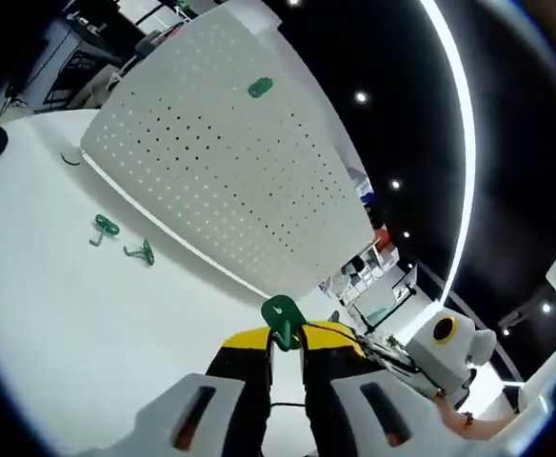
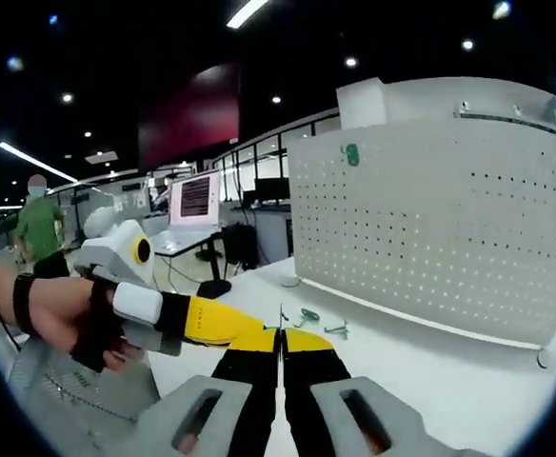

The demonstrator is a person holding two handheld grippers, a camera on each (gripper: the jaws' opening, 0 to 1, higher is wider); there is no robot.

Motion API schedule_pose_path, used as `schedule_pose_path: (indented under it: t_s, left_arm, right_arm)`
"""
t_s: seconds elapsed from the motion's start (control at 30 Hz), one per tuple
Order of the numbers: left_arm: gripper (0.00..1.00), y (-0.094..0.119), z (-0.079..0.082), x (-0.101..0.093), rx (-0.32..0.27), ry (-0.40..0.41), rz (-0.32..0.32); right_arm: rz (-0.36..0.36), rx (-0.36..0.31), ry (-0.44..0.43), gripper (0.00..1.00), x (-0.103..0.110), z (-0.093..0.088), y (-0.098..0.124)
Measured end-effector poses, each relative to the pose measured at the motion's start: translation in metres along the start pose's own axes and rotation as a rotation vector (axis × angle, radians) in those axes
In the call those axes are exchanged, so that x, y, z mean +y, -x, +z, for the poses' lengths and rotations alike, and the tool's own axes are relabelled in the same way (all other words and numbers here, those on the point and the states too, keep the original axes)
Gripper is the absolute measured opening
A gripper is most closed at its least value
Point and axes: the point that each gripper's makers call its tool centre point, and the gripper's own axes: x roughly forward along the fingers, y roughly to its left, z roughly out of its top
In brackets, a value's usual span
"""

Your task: Insert the hook assembly into the mounting plate slot until the hook locks in place.

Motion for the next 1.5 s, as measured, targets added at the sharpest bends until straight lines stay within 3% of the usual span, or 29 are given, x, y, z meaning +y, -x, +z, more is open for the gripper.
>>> schedule_pose_path:
  t_s: [0.1, 0.27, 0.37, 0.57, 0.97, 1.2, 1.5]
  left_arm:
    - [0.08, 0.001, 0.003, -0.003, -0.027, 0.089, -0.030]
    - [0.06, 0.000, 0.000, -0.005, -0.007, 0.104, -0.042]
    - [0.04, 0.000, 0.004, -0.010, -0.028, 0.138, -0.062]
    - [0.04, 0.000, 0.002, -0.011, -0.027, 0.129, -0.067]
    - [0.03, 0.000, 0.006, -0.016, -0.033, 0.055, -0.077]
    - [0.03, 0.000, 0.012, -0.016, -0.035, -0.005, -0.049]
    - [0.03, -0.005, 0.025, -0.018, -0.032, -0.164, 0.000]
  right_arm:
    - [0.009, -0.013, 0.001, 0.00, 0.001, 0.003, 0.001]
    - [0.018, -0.017, 0.027, 0.00, 0.004, 0.003, 0.002]
    - [0.020, -0.033, 0.028, 0.00, 0.004, 0.005, 0.003]
    - [0.043, -0.039, 0.042, 0.00, 0.004, 0.006, 0.005]
    - [0.049, -0.050, 0.049, 0.00, 0.005, 0.011, 0.005]
    - [0.051, -0.058, 0.048, 0.04, 0.003, 0.013, 0.004]
    - [0.035, -0.063, 0.043, 0.09, -0.003, 0.017, 0.009]
